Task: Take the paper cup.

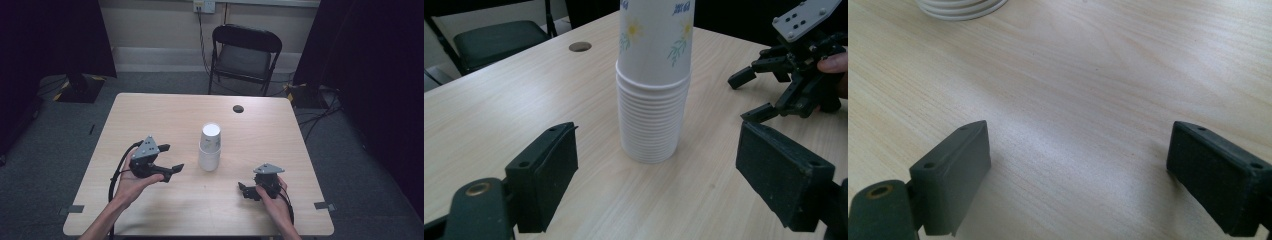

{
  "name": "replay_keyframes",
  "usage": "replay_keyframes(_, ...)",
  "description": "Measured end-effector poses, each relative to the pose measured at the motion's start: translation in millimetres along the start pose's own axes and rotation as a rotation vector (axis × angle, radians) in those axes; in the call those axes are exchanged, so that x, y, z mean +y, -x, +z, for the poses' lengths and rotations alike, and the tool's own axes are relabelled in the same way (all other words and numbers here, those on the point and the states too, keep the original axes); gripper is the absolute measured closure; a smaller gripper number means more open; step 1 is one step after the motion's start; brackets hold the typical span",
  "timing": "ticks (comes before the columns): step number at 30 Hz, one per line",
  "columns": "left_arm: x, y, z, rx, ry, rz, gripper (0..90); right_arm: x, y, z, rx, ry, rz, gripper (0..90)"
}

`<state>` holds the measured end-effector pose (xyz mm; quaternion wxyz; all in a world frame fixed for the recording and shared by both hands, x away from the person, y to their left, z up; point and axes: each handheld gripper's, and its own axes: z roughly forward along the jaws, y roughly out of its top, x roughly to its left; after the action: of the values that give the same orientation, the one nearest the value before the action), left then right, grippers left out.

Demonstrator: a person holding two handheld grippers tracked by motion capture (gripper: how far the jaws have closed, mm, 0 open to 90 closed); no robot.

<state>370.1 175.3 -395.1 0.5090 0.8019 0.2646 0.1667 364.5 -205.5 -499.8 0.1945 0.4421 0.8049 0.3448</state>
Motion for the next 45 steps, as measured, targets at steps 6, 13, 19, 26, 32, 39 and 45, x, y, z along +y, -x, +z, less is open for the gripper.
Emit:
replay_keyframes(6, 6.9, 5.0, 16.0, -0.014, 0.001, 0.03, 17.5, 0.0, 0.0, 0.0, 0.0, 0.0, 0.0, 10.1)
replay_keyframes(13, 16.9, 8.5, 33.8, -0.039, 0.024, 0.029, 18.4, 0.0, 0.0, 0.0, 0.0, 0.0, 0.0, 10.1)
replay_keyframes(19, 28.7, 7.1, 47.8, -0.026, 0.053, 0.018, 16.9, 0.0, 0.0, 0.0, 0.0, 0.0, 0.0, 10.1)
replay_keyframes(26, 45.7, 9.4, 67.6, -0.047, 0.074, 0.011, 16.7, 0.0, 0.1, 0.0, 0.0, 0.001, 0.0, 10.1)
replay_keyframes(32, 51.0, 3.2, 83.3, -0.03, 0.085, -0.013, 15.8, 0.0, 0.0, 0.0, 0.0, 0.0, 0.0, 10.1)
replay_keyframes(39, 54.2, 0.5, 92.8, -0.027, 0.078, -0.009, 16.2, 0.0, 0.1, 0.0, 0.0, 0.0, 0.0, 10.1)
replay_keyframes(45, 56.7, -0.4, 101.3, -0.03, 0.09, -0.025, 18.2, 0.0, 0.0, 0.0, 0.0, 0.0, 0.0, 10.1)
